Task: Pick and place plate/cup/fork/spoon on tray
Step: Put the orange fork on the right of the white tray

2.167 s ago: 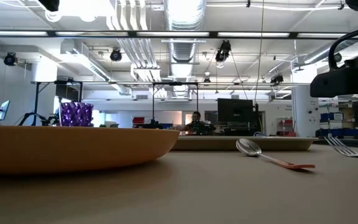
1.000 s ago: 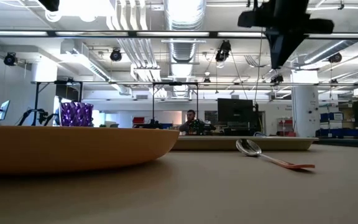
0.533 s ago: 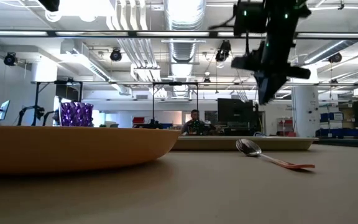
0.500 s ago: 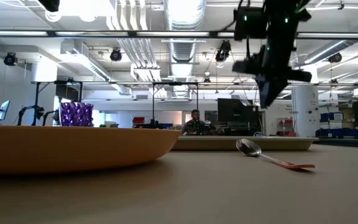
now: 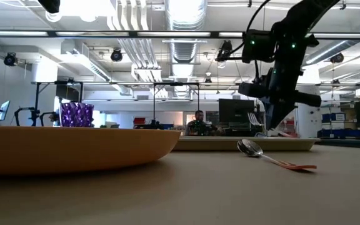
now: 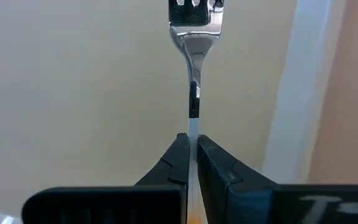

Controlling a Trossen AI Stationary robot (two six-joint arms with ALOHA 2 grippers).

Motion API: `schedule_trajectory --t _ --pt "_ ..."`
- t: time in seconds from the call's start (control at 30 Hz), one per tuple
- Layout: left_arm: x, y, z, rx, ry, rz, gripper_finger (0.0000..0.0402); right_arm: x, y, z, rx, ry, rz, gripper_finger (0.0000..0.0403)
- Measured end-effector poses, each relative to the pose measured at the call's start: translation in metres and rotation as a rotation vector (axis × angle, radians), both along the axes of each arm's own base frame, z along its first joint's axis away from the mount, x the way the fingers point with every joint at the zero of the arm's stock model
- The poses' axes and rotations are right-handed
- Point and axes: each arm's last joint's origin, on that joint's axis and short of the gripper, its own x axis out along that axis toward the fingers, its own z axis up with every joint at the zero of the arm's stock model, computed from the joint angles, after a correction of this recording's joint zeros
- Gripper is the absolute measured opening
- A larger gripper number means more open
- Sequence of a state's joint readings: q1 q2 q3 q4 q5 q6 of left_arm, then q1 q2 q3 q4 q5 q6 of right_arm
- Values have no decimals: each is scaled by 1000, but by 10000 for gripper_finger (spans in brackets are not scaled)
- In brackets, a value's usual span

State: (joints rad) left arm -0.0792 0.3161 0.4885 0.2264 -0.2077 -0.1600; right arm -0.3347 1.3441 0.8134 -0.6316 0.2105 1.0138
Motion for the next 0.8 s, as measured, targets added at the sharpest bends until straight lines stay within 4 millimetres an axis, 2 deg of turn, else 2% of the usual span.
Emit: schedule_trajectory --t 0.23,0.8 --pt "0 0 -1 0 2 0 73 -8 -3 -9 -6 28 -37 8" --pt "1 0 -2 2 9 1 73 -12 -24 -8 -22 4 -22 8"
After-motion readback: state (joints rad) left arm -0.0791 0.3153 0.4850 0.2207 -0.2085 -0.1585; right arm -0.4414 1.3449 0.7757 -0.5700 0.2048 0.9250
